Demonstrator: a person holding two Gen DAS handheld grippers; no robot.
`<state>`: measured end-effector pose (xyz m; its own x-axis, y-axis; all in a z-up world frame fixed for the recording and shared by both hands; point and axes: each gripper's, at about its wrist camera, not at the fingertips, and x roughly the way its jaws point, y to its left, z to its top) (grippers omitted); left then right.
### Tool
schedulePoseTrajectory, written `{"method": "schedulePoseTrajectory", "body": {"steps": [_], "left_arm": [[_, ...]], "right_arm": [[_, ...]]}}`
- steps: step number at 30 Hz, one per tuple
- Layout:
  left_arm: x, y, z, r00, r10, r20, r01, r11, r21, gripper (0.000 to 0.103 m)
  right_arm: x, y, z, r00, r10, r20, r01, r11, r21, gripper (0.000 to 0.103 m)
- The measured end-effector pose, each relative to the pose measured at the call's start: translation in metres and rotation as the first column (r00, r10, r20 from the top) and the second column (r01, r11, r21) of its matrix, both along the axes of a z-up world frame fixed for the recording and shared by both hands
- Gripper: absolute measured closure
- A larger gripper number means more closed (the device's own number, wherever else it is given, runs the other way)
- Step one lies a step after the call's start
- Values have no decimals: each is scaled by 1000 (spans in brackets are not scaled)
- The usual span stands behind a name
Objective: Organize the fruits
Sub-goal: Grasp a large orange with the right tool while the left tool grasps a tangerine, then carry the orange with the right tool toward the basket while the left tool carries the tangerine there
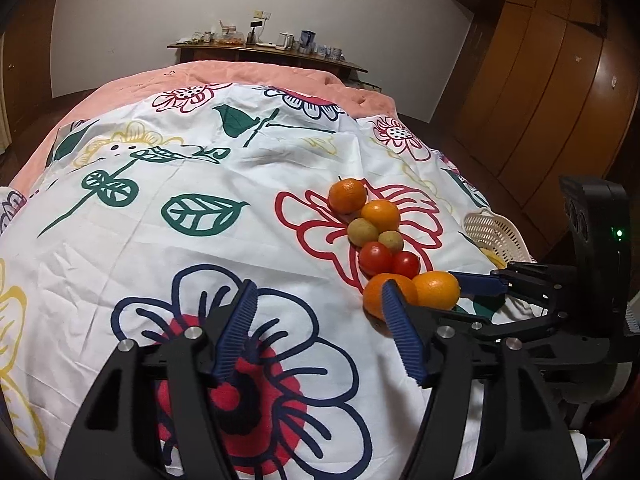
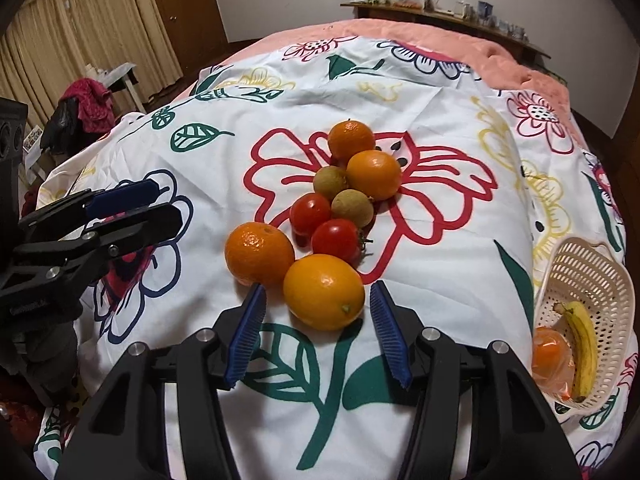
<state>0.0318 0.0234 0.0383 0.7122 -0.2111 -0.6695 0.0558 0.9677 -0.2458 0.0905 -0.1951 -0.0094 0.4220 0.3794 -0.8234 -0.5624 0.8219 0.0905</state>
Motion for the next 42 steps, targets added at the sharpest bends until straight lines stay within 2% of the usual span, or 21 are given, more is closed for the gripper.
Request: {"method": "schedulePoseTrajectory", "body": {"steps": [4,12,17,23,31,36,39,42], "left_arm": [[1,-2,0,1000,5,-2,-5,1000,18,36],[2,-20,0,1000,-16,-2,16,996,88,35],[8,-37,-1,999,-46,-14,48,990,132,35],[19,-52,-2,996,-75,-40,80,984,157,35],[32,-75,-3,989,-132,-68,142,973,184,36],[45,-81,-11,980,-157,-120,176,969,170,47],[52,-82,-16,974,-170,-153,192,970,147,59],[57,-80,-20,970,-170,-172,193,973,130,62]], "right_arm": [[2,0,-2,1000,-7,-7,7,1000,-6,61],[-8,-12,8,998,-40,42,38,998,42,62],[-11,-37,19,994,-95,60,89,991,96,62],[-12,-81,33,978,-192,75,176,967,185,62],[-5,-129,39,947,-307,91,278,929,243,62],[3,-163,32,915,-398,62,369,890,268,62],[5,-177,28,902,-429,53,400,874,276,62],[8,-186,23,893,-449,42,421,863,281,62]]}}
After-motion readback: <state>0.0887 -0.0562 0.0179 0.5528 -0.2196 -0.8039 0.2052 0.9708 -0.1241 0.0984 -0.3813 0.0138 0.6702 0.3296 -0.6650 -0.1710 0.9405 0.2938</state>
